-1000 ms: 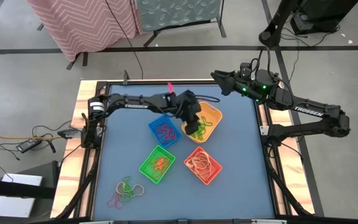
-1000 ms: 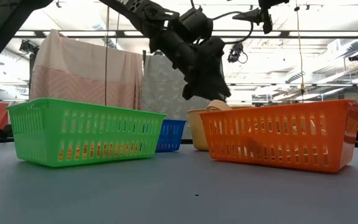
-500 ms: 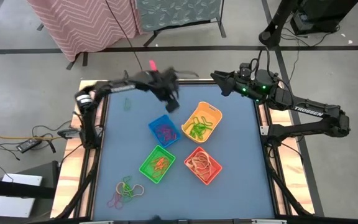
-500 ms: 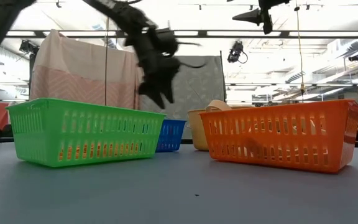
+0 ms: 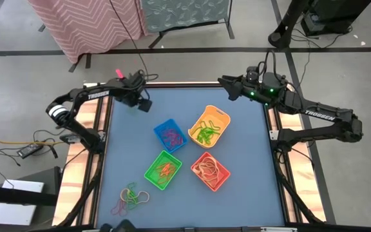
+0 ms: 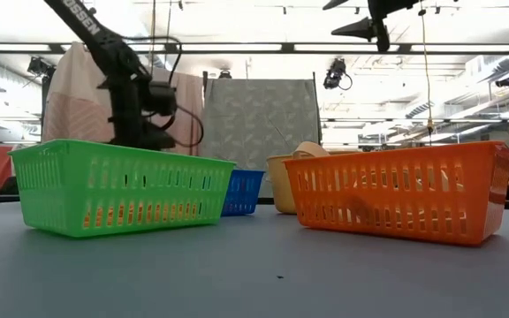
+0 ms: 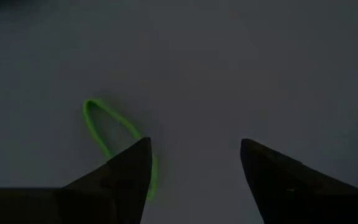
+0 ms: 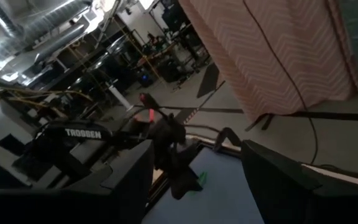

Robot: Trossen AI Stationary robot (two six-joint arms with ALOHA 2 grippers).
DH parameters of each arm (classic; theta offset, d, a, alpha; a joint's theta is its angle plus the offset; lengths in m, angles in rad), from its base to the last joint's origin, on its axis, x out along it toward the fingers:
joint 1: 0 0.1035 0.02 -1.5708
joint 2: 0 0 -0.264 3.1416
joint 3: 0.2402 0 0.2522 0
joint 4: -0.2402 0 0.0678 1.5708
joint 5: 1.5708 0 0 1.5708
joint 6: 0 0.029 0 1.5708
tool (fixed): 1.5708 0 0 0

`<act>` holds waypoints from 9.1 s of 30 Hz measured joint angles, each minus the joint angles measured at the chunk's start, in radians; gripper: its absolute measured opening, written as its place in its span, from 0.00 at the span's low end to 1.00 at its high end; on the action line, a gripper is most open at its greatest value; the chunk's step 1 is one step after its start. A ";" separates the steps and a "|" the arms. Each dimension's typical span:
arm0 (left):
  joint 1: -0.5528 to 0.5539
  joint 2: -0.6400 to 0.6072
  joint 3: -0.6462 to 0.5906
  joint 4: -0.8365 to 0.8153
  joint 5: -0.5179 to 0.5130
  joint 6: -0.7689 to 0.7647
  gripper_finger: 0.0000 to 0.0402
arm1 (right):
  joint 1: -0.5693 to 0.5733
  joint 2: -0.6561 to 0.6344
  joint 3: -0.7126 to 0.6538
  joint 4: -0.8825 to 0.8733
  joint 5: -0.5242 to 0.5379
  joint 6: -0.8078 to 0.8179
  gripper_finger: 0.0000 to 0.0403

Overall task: Sort rubber bands into baskets
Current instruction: Put the green rubber band into the yellow bin

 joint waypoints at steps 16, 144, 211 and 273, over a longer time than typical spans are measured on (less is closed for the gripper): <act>0.045 0.139 -0.009 -0.046 0.016 0.008 0.48 | -0.013 0.000 0.000 0.002 0.004 0.000 0.62; -1.462 -0.073 -0.190 -0.134 -0.048 -0.384 0.01 | 0.779 0.098 0.000 0.051 0.181 0.211 0.62; -0.902 0.340 0.783 -0.273 0.104 0.162 0.61 | 0.802 0.098 0.000 0.407 0.344 -0.132 0.62; -1.652 0.121 0.027 -0.025 0.026 -0.030 0.27 | 0.776 0.098 0.000 0.330 0.346 -0.171 0.62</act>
